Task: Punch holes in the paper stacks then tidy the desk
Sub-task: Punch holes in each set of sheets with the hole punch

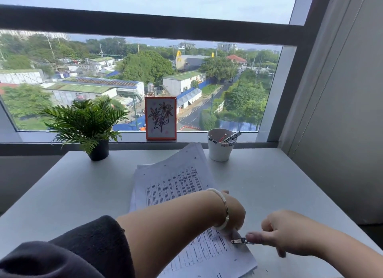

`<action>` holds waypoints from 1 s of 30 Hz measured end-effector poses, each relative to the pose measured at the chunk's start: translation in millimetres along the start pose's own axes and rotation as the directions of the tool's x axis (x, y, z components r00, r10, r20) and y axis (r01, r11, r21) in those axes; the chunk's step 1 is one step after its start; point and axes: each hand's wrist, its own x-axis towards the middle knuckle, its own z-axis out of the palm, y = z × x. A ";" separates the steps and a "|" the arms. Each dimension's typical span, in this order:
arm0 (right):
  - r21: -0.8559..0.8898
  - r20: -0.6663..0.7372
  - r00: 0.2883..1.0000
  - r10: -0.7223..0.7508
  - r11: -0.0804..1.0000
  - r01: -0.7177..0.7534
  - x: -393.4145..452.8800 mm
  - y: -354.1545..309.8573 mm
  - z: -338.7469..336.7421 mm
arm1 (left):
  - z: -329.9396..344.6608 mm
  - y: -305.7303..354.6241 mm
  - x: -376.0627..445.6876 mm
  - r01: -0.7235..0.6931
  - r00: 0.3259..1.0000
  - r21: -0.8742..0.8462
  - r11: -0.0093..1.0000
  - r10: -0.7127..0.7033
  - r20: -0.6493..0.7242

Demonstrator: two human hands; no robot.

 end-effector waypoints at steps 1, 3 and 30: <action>-0.016 -0.012 1.000 -0.008 1.000 0.007 -2.0 -0.6 0.3 | -0.8 -0.4 -1.3 0.006 1.000 -0.011 1.000 -0.006 -0.014; -0.045 -0.036 0.999 -0.019 0.999 0.017 -5.1 -4.5 1.2 | -0.9 -1.8 -3.9 0.012 1.000 -0.038 0.999 -0.012 -0.006; 0.997 0.045 0.991 -0.124 0.064 -0.037 -10.9 2.7 27.2 | 1.5 -12.7 -21.3 0.012 0.998 -0.186 0.983 -0.025 -0.065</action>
